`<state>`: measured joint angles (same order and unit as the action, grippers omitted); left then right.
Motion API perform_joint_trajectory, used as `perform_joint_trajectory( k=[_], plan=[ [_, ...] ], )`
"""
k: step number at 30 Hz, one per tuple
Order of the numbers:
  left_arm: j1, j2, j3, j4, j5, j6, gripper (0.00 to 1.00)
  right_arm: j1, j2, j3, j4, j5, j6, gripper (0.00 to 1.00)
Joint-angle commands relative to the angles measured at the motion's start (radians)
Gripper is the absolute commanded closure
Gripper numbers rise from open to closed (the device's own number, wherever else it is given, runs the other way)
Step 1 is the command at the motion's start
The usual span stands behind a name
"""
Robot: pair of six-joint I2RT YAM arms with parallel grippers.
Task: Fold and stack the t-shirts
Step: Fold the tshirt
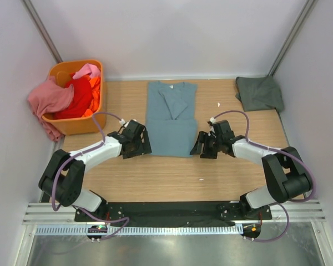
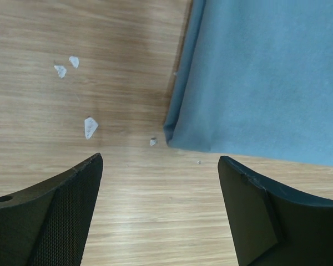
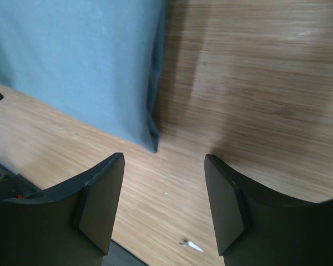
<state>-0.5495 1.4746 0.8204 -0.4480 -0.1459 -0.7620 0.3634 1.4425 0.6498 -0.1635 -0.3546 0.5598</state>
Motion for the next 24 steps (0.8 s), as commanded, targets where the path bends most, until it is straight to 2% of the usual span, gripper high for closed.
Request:
perform_joint_trajectory(
  k=[1, 6, 11, 14, 15, 17, 20, 21, 22, 23, 24],
  plan=[
    [0.002, 0.006, 0.006, 0.104, -0.009, -0.019, 0.15, 0.009, 0.044, -0.002, 0.114, -0.026, 0.022, 0.35],
    [0.002, 0.023, 0.000, 0.138, -0.018, -0.026, 0.18, 0.011, 0.097, -0.021, 0.157, -0.026, 0.031, 0.39],
    [0.002, 0.036, -0.024, 0.164, -0.017, -0.042, 0.24, 0.020, 0.130, -0.033, 0.200, -0.038, 0.037, 0.51],
    [0.000, 0.055, -0.046, 0.207, 0.006, -0.059, 0.35, 0.025, 0.145, -0.042, 0.225, -0.044, 0.041, 0.57],
    [0.000, 0.062, -0.049, 0.225, 0.026, -0.066, 0.42, 0.026, 0.150, -0.045, 0.235, -0.052, 0.046, 0.61],
    [0.000, 0.084, -0.050, 0.233, 0.040, -0.072, 0.47, 0.029, 0.160, -0.050, 0.249, -0.058, 0.048, 0.63],
    [0.000, 0.104, -0.058, 0.253, 0.055, -0.080, 0.56, 0.031, 0.162, -0.055, 0.263, -0.063, 0.042, 0.73],
    [0.000, 0.108, -0.058, 0.258, 0.057, -0.082, 0.71, 0.031, 0.162, -0.055, 0.263, -0.066, 0.038, 0.78],
    [0.000, 0.112, -0.058, 0.259, 0.058, -0.080, 0.81, 0.031, 0.160, -0.055, 0.262, -0.067, 0.032, 0.85],
    [0.000, 0.115, -0.056, 0.258, 0.060, -0.079, 0.99, 0.031, 0.154, -0.053, 0.256, -0.067, 0.028, 0.90],
    [0.000, 0.110, -0.056, 0.259, 0.062, -0.077, 1.00, 0.031, 0.151, -0.052, 0.237, -0.066, 0.026, 0.94]
  ],
)
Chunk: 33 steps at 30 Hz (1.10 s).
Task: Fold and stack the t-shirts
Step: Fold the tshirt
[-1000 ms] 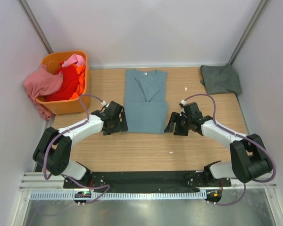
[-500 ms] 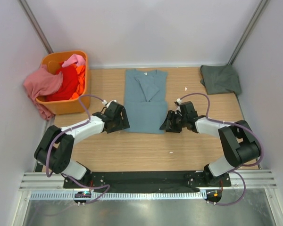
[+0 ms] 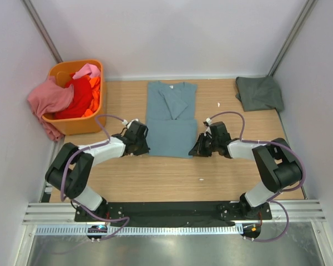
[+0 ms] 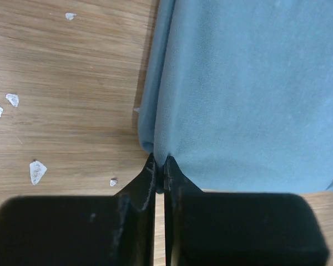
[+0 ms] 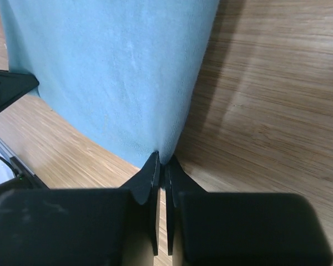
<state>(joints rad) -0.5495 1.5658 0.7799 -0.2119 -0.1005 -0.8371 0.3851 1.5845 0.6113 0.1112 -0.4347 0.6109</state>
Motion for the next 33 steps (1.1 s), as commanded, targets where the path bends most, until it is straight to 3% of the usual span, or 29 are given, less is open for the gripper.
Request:
perform_joint_trajectory(
  k=[1, 5, 9, 15, 18, 25, 33],
  plan=[
    [-0.007, 0.008, -0.018, 0.022, 0.012, 0.004, 1.00, 0.011, 0.002, -0.010, -0.053, 0.025, -0.028, 0.99],
    [-0.067, -0.098, -0.014, -0.062, -0.073, 0.021, 1.00, 0.011, -0.112, -0.019, -0.157, 0.057, -0.027, 0.99],
    [-0.160, -0.261, -0.005, -0.225, -0.125, -0.017, 1.00, 0.035, -0.337, -0.021, -0.348, 0.082, -0.027, 0.99],
    [-0.311, -0.472, 0.088, -0.478, -0.168, -0.169, 1.00, 0.158, -0.596, 0.108, -0.695, 0.193, 0.035, 0.99],
    [-0.325, -0.536, 0.157, -0.590, -0.205, -0.192, 1.00, 0.163, -0.678, 0.175, -0.791, 0.232, 0.053, 0.99],
    [-0.308, -0.480, 0.385, -0.734, -0.341, -0.065, 0.96, 0.156, -0.555, 0.376, -0.838, 0.327, -0.008, 0.99],
    [-0.112, -0.265, 0.554, -0.707, -0.191, 0.104, 0.93, 0.083, -0.330, 0.528, -0.795, 0.310, -0.079, 0.99]
  ],
)
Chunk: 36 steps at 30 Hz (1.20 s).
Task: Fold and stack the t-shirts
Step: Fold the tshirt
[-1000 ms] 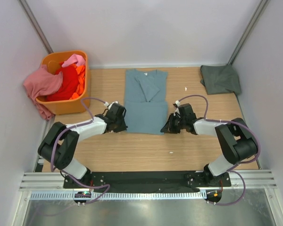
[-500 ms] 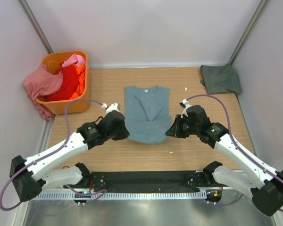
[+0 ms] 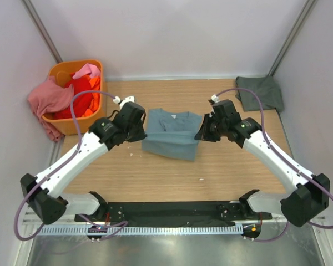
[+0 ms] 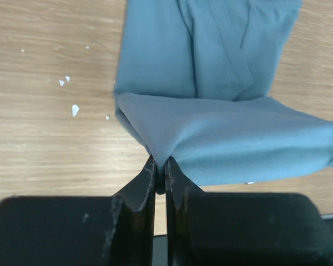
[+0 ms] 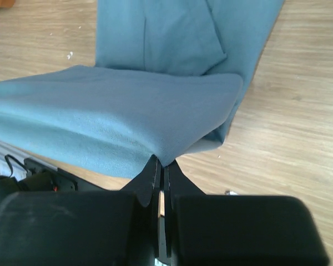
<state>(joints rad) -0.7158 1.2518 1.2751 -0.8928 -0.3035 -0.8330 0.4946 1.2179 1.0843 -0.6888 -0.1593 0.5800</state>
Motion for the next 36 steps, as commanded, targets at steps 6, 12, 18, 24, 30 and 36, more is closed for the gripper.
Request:
perform_joint_trajectory(
  k=[6, 12, 18, 24, 30, 36],
  plan=[
    [0.141, 0.210, 0.188, 0.005, 0.096, 0.172, 0.93, -0.048, 0.117, 0.123, 0.018, 0.041, -0.061, 0.99],
    [0.168, 0.371, 0.352, -0.041, 0.122, 0.213, 0.93, -0.115, 0.202, 0.147, 0.046, -0.014, -0.077, 0.99],
    [0.222, 0.558, 0.533, -0.075, 0.158, 0.247, 0.92, -0.195, 0.337, 0.225, 0.084, -0.091, -0.104, 0.99],
    [0.276, 0.828, 0.808, -0.147, 0.196, 0.264, 0.93, -0.263, 0.576, 0.403, 0.077, -0.180, -0.143, 0.99],
    [0.314, 1.033, 1.056, -0.228, 0.245, 0.270, 0.93, -0.301, 0.738, 0.538, 0.060, -0.213, -0.152, 0.99],
    [0.355, 1.081, 1.093, -0.196, 0.285, 0.265, 0.89, -0.323, 0.828, 0.626, 0.054, -0.241, -0.158, 0.99]
  ],
)
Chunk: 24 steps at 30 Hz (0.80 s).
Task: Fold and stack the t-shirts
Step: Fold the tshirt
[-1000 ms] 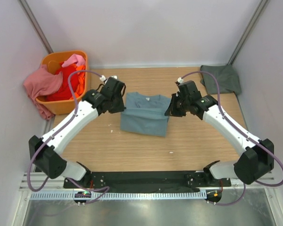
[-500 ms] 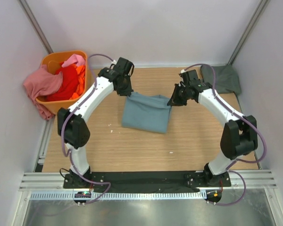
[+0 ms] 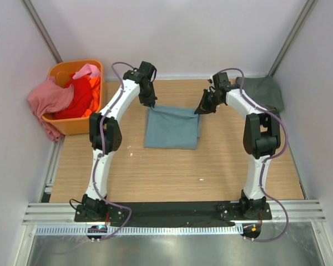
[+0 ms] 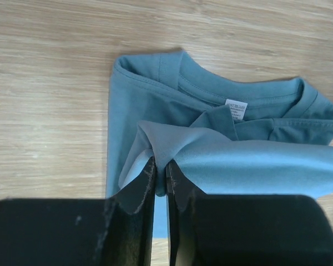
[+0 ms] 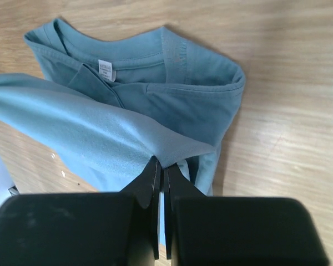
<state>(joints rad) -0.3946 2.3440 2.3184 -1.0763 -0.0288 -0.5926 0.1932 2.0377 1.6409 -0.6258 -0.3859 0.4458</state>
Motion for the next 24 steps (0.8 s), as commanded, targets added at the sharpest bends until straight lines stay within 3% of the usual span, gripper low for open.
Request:
perform_joint_trajectory(
  k=[1, 5, 7, 8, 9, 11, 12, 14, 16, 19, 24],
  plan=[
    [0.042, 0.001, 0.050, -0.005, 0.016, 0.027, 0.89, -0.023, 0.028, 0.076, -0.006, -0.018, -0.024, 0.99],
    [0.062, 0.031, 0.059, 0.053, 0.093, 0.034, 0.87, -0.035, 0.078, 0.132, -0.009, -0.027, -0.024, 0.99],
    [0.071, 0.047, 0.067, 0.110, 0.118, 0.034, 0.79, -0.047, 0.105, 0.157, -0.011, -0.028, -0.016, 0.98],
    [0.077, 0.082, 0.102, 0.116, 0.124, 0.028, 0.73, -0.054, 0.143, 0.175, -0.006, -0.033, -0.012, 0.91],
    [0.083, 0.103, 0.128, 0.119, 0.130, 0.022, 0.47, -0.061, 0.168, 0.232, -0.003, -0.041, -0.007, 0.59],
    [0.111, 0.170, 0.239, 0.090, 0.133, -0.018, 0.44, -0.093, 0.228, 0.328, -0.015, -0.079, 0.008, 0.32],
    [0.121, 0.182, 0.274, 0.061, 0.142, -0.036, 0.42, -0.104, 0.281, 0.450, -0.025, -0.096, 0.010, 0.23],
    [0.140, 0.149, 0.300, 0.049, 0.118, -0.056, 0.37, -0.124, 0.317, 0.610, -0.048, -0.148, 0.010, 0.17],
    [0.138, 0.065, 0.169, 0.105, 0.067, -0.053, 0.35, -0.133, 0.317, 0.677, -0.075, -0.153, -0.004, 0.16],
    [0.131, -0.116, -0.040, 0.223, 0.037, -0.041, 0.36, -0.146, 0.195, 0.579, -0.008, -0.145, -0.004, 0.16],
    [0.082, -0.248, -0.142, 0.138, 0.014, 0.019, 0.40, -0.136, -0.045, 0.061, 0.230, -0.205, 0.044, 0.16]
  ],
)
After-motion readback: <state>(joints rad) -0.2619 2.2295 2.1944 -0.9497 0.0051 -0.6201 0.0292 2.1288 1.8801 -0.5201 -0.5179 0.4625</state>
